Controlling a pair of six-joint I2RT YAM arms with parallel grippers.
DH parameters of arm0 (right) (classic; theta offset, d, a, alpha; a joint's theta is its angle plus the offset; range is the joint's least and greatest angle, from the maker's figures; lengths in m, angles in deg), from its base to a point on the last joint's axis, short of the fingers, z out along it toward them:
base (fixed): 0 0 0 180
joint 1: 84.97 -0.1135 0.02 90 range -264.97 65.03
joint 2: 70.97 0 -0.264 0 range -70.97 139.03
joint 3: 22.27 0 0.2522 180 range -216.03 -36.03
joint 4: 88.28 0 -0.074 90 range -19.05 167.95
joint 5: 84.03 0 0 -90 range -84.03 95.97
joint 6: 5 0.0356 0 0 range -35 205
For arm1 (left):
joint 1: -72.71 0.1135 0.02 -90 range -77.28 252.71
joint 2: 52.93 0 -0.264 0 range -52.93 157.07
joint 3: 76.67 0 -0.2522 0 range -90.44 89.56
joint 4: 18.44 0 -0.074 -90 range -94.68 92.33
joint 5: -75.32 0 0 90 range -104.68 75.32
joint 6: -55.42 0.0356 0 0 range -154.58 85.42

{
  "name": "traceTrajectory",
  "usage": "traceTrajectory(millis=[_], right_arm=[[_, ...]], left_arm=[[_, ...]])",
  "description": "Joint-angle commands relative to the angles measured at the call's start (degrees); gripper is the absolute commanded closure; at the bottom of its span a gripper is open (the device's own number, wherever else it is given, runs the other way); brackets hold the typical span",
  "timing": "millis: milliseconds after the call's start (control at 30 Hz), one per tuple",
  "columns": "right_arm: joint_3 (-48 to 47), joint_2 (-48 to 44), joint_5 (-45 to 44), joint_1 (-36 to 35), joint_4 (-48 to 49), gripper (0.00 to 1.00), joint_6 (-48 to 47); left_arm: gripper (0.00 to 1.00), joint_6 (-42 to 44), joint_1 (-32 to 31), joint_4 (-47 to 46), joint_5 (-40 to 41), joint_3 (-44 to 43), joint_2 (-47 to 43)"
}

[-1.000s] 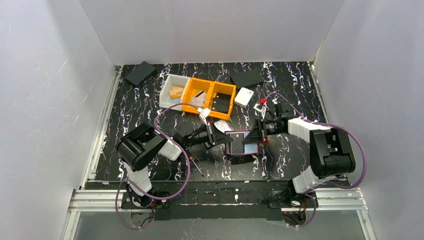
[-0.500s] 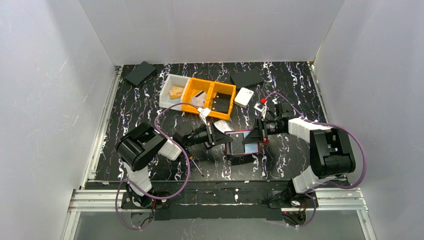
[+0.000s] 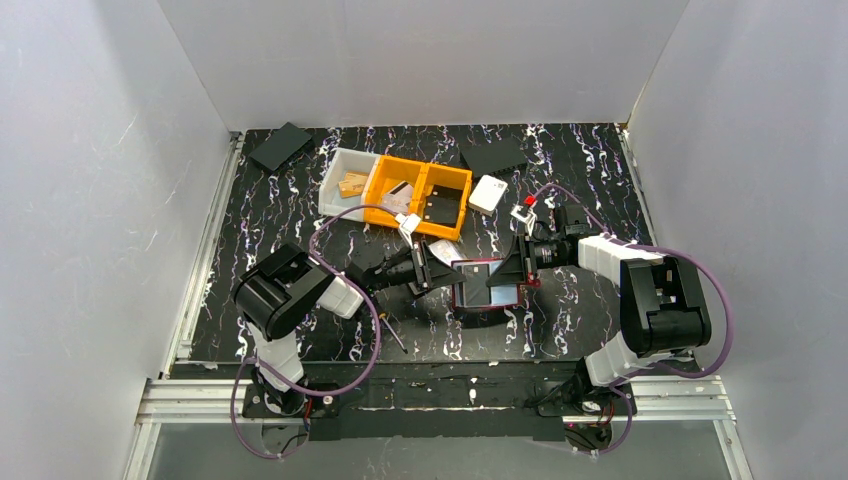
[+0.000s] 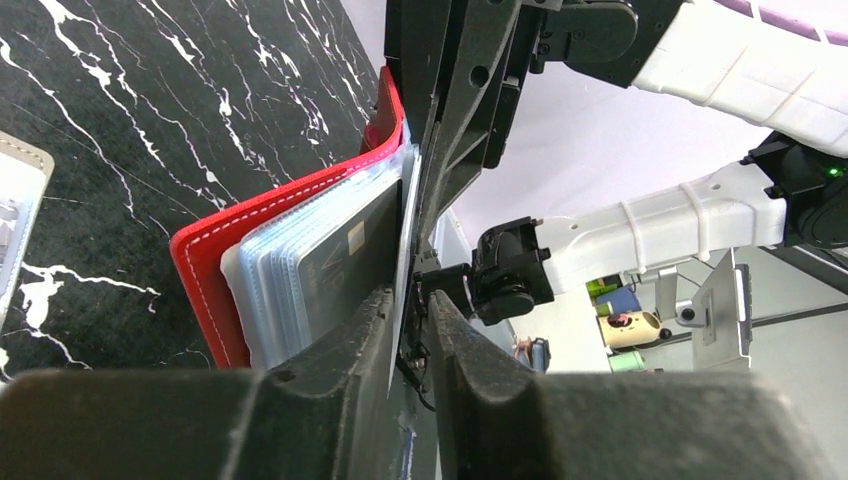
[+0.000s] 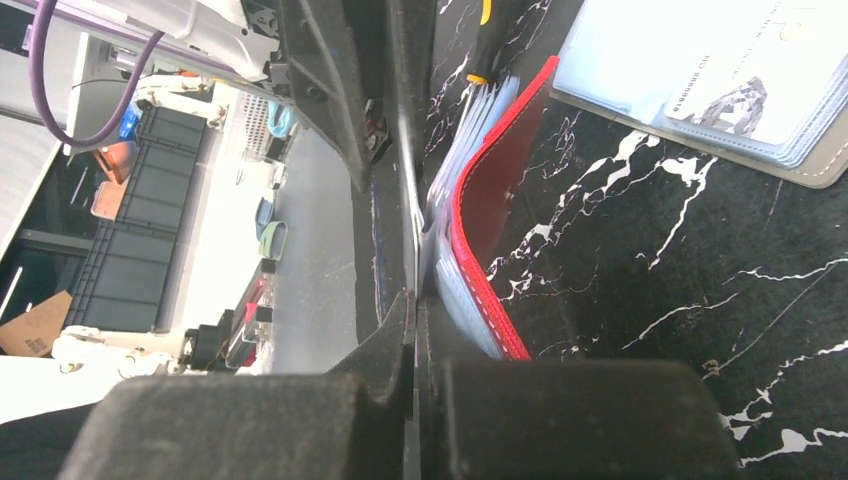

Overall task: Take the credit cards out of the card holder
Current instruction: Remove the credit card from the card holder.

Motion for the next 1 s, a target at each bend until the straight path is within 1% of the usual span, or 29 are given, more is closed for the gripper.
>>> traceTrajectory(millis=[0,100,233,267,367,400,433,467,567,700,833,967], right_arm=[[-0.87,-0.09,1.13,0.73,1.30,0.99,-0.24],[-0.96,-1.49,1.49,0.95,0.33,0.99,-1.41],[-1.05,-3.91,1.39,1.16,-0.92,0.99,-2.95],[-1.04,-4.32,1.34,1.17,-0.96,0.99,-3.08],[-1.14,-5.38,2.25,1.18,-1.67,0.99,-4.02],[-1.18,-5.62,2.86,1.18,-1.77,0.99,-4.23],[-1.21,-5.82,3.62,1.18,-1.85,0.99,-4.27],[-1.27,-5.91,4.53,1.13,-2.06,0.99,-4.35],[-1.64,-6.59,6.40,0.96,-2.89,0.99,-4.83],[-1.49,-7.26,6.77,0.40,-2.80,0.99,-4.97],[-1.60,-6.86,7.19,0.21,-2.93,0.99,-4.89],[-1.53,-6.90,7.19,0.18,-2.92,0.99,-4.87]], left_arm=[[0.72,1.23,0.90,-1.81,-0.33,2.36,-2.74],[0.61,2.80,1.65,-1.64,2.17,5.58,-5.42],[0.52,6.60,2.55,-1.05,4.96,10.64,-10.32],[0.49,7.25,2.66,-0.73,6.04,12.01,-11.65],[0.29,10.28,2.70,0.59,9.85,15.82,-16.28],[0.21,10.90,2.74,1.17,10.91,16.83,-17.34],[0.07,11.20,2.70,1.65,11.86,17.86,-18.07],[0.02,11.22,2.76,1.89,12.31,18.23,-18.40],[0.02,10.66,2.70,2.12,10.09,17.04,-16.32],[0.02,8.43,2.28,-0.50,1.94,11.40,-10.08],[0.04,9.35,0.91,-0.40,0.97,7.94,-7.60],[0.11,8.97,0.56,-0.40,-0.07,4.84,-4.82]])
